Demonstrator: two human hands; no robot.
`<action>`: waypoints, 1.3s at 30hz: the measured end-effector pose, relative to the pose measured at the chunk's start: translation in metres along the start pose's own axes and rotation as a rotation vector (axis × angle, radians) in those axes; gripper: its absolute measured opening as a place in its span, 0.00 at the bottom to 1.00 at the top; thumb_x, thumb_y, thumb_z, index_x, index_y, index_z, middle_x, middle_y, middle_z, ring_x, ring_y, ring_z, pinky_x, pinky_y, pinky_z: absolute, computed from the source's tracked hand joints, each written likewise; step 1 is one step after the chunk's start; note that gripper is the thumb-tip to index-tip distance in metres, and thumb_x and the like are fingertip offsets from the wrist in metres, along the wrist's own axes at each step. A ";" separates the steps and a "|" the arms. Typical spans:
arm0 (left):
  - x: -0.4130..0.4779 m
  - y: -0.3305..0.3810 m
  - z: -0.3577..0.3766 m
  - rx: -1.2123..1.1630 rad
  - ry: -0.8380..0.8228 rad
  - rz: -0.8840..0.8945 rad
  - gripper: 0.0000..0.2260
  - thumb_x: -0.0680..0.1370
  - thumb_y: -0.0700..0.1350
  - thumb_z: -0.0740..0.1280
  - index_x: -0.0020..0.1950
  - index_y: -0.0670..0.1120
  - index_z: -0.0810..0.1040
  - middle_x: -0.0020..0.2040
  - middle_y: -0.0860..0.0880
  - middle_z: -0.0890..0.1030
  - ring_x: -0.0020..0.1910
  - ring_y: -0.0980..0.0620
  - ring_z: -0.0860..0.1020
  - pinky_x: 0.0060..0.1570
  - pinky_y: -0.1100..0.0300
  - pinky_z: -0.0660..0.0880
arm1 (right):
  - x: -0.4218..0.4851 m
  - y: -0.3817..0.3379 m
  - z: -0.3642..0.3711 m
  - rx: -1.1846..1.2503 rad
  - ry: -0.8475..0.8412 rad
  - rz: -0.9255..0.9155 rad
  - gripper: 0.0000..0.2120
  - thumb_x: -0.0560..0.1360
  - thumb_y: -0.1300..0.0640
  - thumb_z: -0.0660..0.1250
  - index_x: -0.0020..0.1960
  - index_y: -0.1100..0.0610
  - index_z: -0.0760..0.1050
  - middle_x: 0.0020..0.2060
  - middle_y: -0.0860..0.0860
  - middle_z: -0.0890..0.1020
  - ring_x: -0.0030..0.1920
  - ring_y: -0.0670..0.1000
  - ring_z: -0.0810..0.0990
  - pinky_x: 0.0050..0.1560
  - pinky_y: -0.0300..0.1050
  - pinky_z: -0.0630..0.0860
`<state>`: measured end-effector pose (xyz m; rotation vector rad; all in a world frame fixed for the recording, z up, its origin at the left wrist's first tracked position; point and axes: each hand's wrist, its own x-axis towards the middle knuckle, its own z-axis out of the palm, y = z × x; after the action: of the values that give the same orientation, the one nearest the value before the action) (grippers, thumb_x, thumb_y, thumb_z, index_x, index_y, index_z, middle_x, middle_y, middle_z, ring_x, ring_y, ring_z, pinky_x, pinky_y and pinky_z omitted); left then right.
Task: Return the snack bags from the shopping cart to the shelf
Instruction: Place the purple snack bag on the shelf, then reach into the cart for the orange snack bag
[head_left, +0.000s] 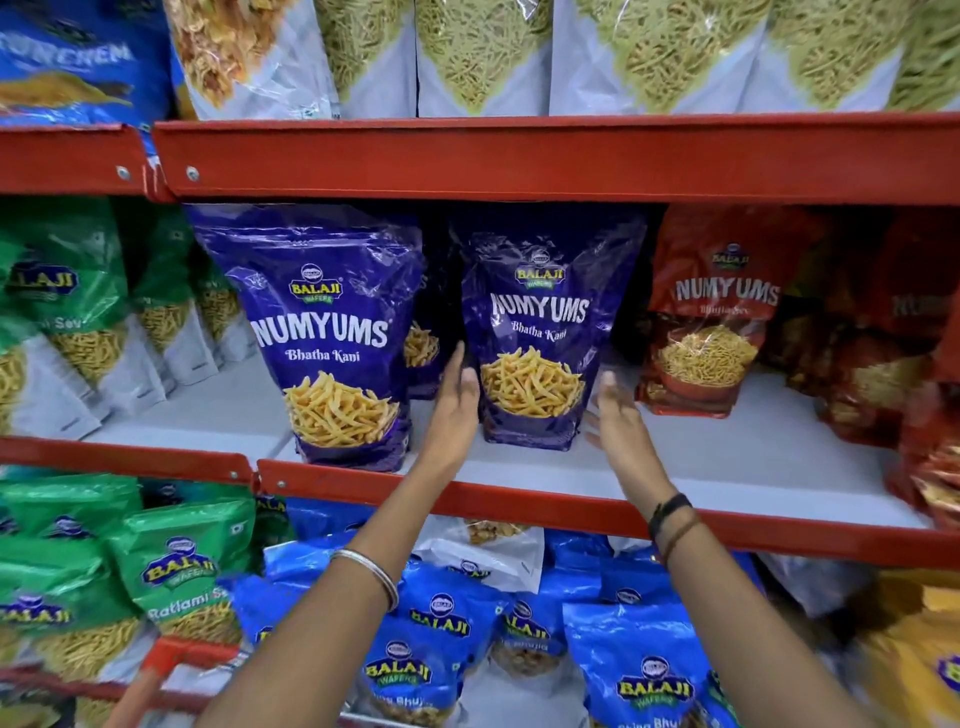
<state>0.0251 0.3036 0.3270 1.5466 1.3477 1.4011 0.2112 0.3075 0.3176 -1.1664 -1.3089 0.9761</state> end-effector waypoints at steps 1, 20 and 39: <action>-0.002 0.000 0.001 -0.021 -0.065 -0.031 0.24 0.72 0.69 0.46 0.68 0.71 0.49 0.77 0.54 0.52 0.75 0.48 0.56 0.72 0.40 0.58 | -0.003 -0.003 0.002 -0.018 -0.039 0.012 0.31 0.66 0.26 0.50 0.63 0.40 0.66 0.68 0.50 0.72 0.67 0.53 0.70 0.71 0.58 0.65; -0.068 0.029 -0.021 -0.129 -0.187 -0.151 0.41 0.64 0.76 0.40 0.73 0.57 0.56 0.40 0.36 0.77 0.36 0.38 0.75 0.50 0.39 0.75 | -0.087 -0.041 -0.009 -0.128 -0.050 -0.003 0.36 0.71 0.32 0.45 0.63 0.55 0.73 0.58 0.56 0.79 0.52 0.53 0.79 0.61 0.48 0.71; -0.312 -0.122 0.063 0.039 -0.159 -0.146 0.18 0.75 0.45 0.63 0.65 0.48 0.69 0.65 0.51 0.73 0.64 0.55 0.73 0.65 0.55 0.71 | -0.301 0.122 -0.098 -0.275 0.223 0.193 0.19 0.78 0.44 0.53 0.50 0.55 0.77 0.42 0.59 0.83 0.44 0.56 0.81 0.51 0.54 0.74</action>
<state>0.0840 0.0499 0.1072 1.5175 1.3686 1.1452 0.3027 0.0277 0.1500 -1.5899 -1.1908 0.7896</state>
